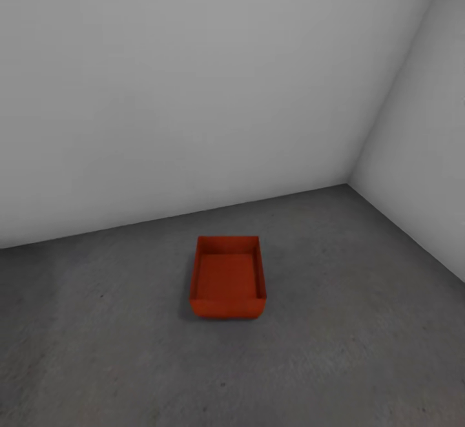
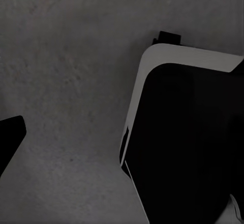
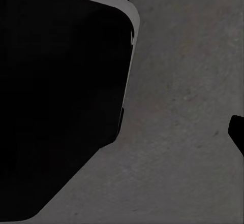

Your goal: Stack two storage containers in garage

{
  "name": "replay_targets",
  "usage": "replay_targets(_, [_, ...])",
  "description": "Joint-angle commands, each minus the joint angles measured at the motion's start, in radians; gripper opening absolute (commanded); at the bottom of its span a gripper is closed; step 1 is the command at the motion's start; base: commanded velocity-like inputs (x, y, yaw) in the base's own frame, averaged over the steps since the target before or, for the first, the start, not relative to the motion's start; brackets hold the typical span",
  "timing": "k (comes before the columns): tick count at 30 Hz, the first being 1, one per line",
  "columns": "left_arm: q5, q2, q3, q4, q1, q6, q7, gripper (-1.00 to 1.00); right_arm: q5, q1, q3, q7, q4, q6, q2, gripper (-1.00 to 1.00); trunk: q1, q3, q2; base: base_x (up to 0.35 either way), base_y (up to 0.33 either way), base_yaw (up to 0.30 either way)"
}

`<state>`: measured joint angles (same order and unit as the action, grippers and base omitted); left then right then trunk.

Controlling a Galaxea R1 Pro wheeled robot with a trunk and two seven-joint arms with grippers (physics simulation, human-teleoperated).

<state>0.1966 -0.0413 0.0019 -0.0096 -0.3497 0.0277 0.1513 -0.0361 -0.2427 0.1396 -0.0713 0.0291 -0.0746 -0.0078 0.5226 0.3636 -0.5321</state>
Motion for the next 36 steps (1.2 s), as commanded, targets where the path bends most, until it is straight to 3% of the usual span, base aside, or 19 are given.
replay_targets(1, [0.006, 0.000, 0.000, -0.001, 0.000, 0.003, 0.002, 1.00, -0.004, -0.001, 0.005, -0.004, 0.003, -0.005, 0.002, 1.00, 0.000, 0.000, -0.001, 0.000, 0.000, 0.000])
replay_targets(36, [0.006, 0.000, 0.000, -0.001, 0.000, 0.003, 0.002, 1.00, -0.004, -0.001, 0.004, -0.005, 0.003, -0.003, 0.003, 1.00, 0.000, -0.057, -0.001, 0.000, 0.000, 0.000])
